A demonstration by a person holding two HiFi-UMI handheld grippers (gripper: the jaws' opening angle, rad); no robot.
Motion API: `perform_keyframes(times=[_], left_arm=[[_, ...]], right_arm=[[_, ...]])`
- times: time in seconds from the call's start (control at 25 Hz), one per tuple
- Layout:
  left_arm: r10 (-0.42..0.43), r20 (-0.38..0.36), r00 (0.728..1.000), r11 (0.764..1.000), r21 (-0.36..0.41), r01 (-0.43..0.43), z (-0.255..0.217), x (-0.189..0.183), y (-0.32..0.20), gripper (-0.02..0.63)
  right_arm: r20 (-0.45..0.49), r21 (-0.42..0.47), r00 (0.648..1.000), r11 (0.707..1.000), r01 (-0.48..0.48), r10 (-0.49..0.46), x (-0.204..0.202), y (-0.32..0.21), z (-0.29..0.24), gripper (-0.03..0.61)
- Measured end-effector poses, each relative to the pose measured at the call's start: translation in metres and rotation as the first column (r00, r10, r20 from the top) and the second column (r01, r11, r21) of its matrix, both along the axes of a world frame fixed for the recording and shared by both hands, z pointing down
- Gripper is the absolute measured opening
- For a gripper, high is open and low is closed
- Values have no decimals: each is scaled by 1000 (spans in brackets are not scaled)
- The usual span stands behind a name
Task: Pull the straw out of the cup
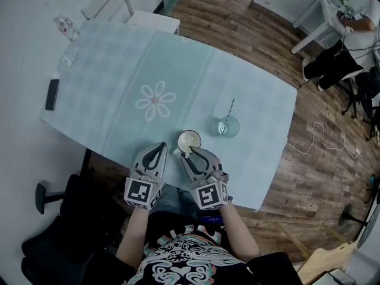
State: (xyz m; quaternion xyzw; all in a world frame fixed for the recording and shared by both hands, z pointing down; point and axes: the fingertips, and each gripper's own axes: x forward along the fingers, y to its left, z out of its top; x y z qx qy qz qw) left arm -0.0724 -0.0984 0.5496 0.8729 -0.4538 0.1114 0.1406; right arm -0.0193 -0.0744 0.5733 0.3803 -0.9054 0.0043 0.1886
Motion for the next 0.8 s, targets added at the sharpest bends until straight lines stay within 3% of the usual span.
perform_keyframes(times=[0.44,0.6,0.8], left_arm=[[-10,5,1000,1000,-6,10,-2,-1,-2,2],[-5,5,1000,1000,-8,5,0,0,-2,2],[8,7,1000,1000,-12,-8,-1,3,-1,2]], right_arm=[[43,-10,999,1000,-22,22,0,-1,-2,92],[140,-45,985,995,-91,97,4,-6,-8,74],[168,-66,974,988,-141,150,18,-18,-10,60]])
